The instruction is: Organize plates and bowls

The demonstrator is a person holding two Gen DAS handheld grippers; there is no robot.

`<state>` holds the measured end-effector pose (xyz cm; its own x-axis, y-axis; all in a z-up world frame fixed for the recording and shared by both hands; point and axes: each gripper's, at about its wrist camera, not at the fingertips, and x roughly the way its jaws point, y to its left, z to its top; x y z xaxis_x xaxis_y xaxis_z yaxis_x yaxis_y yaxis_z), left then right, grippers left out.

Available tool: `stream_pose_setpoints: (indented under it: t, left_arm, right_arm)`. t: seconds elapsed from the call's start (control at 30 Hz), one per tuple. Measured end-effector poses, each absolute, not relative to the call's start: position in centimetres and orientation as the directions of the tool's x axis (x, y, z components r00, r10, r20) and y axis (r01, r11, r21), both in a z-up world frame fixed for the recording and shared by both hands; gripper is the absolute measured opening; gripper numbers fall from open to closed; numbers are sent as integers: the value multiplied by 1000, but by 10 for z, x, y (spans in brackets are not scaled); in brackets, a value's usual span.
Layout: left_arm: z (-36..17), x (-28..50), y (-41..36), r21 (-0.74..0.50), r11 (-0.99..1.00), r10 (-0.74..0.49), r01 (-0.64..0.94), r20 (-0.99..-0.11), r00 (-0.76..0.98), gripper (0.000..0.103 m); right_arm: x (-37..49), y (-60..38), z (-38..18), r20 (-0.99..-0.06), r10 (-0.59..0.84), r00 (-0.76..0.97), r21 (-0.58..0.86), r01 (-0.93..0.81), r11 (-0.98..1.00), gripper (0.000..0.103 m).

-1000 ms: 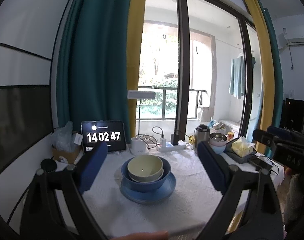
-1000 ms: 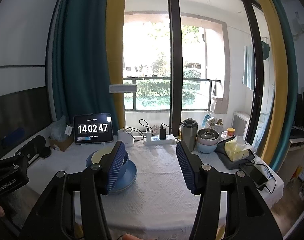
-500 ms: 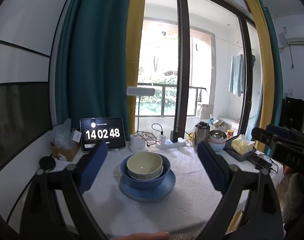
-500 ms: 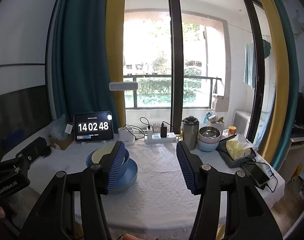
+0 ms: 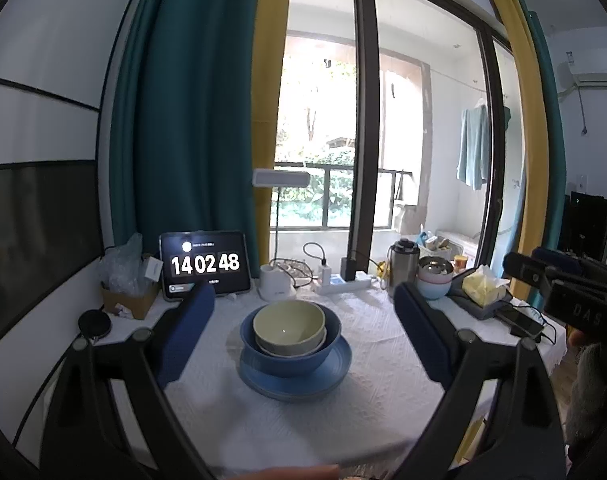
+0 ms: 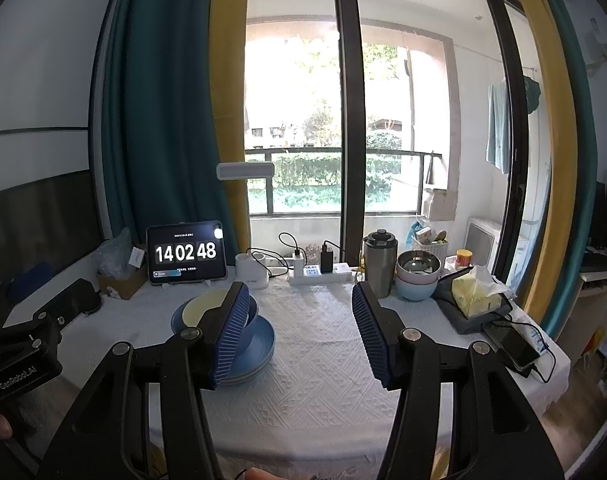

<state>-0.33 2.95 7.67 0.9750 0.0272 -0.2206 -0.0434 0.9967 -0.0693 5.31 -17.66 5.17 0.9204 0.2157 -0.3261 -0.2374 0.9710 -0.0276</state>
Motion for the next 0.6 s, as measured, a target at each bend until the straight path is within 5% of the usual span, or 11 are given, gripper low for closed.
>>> stream_pose_setpoints:
  t: [0.6]
  left_arm:
    - [73,-1,30,-66,997,27,-43,-232,972,92]
  right_arm:
    - [55,-180,51,-328,214,920,-23,-234,972,57]
